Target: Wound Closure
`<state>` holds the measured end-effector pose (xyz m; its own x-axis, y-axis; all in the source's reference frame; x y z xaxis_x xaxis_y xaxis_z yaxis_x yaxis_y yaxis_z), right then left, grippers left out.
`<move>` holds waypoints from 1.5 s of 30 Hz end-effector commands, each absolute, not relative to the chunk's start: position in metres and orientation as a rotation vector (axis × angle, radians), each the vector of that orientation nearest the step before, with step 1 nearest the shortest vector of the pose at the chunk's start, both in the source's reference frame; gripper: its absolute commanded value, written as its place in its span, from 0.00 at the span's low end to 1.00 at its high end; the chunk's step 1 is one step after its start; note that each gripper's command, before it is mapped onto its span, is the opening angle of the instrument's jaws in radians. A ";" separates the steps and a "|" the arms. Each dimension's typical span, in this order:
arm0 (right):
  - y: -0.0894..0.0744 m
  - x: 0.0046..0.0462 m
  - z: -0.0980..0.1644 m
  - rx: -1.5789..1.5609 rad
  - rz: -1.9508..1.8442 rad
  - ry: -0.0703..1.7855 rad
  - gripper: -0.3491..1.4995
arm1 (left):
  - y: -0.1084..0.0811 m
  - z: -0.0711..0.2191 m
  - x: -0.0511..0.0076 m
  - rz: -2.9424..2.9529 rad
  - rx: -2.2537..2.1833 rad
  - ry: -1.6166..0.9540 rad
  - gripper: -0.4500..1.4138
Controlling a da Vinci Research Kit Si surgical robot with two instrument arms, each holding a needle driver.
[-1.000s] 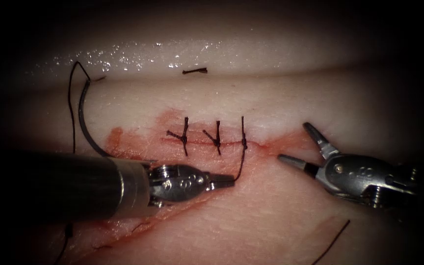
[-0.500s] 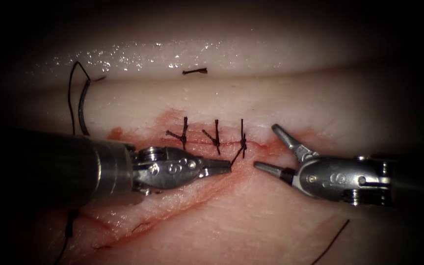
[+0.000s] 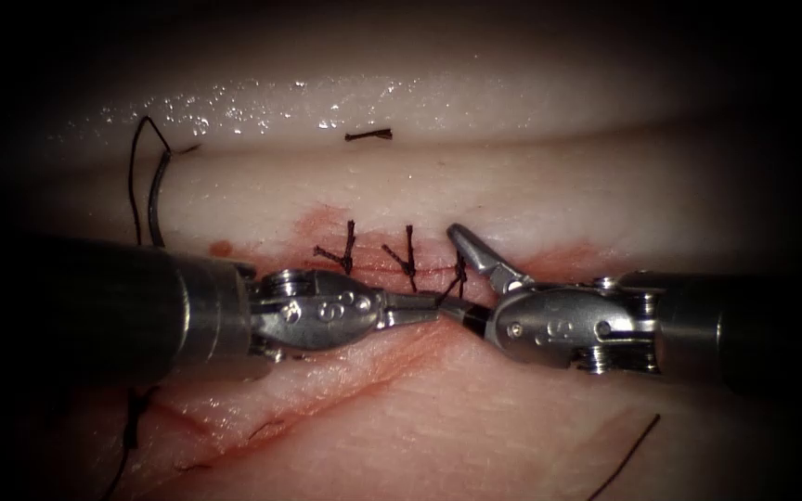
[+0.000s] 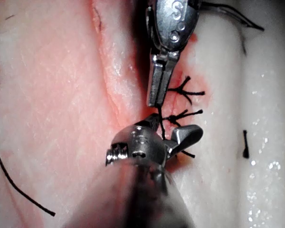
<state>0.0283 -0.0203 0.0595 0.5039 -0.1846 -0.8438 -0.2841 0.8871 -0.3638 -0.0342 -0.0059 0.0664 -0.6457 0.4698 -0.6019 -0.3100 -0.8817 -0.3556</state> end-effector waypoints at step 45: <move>-0.021 0.0311 0.061 -0.462 0.170 1.071 0.99 | -0.007 0.067 -0.0353 2.503 -1.023 -0.344 0.00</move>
<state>0.0304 -0.0211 0.0601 0.4759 -0.0843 -0.8754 -0.3566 0.8914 -0.2797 -0.0346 -0.0075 0.0660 -0.6464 0.4613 -0.6077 -0.2796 -0.8843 -0.3739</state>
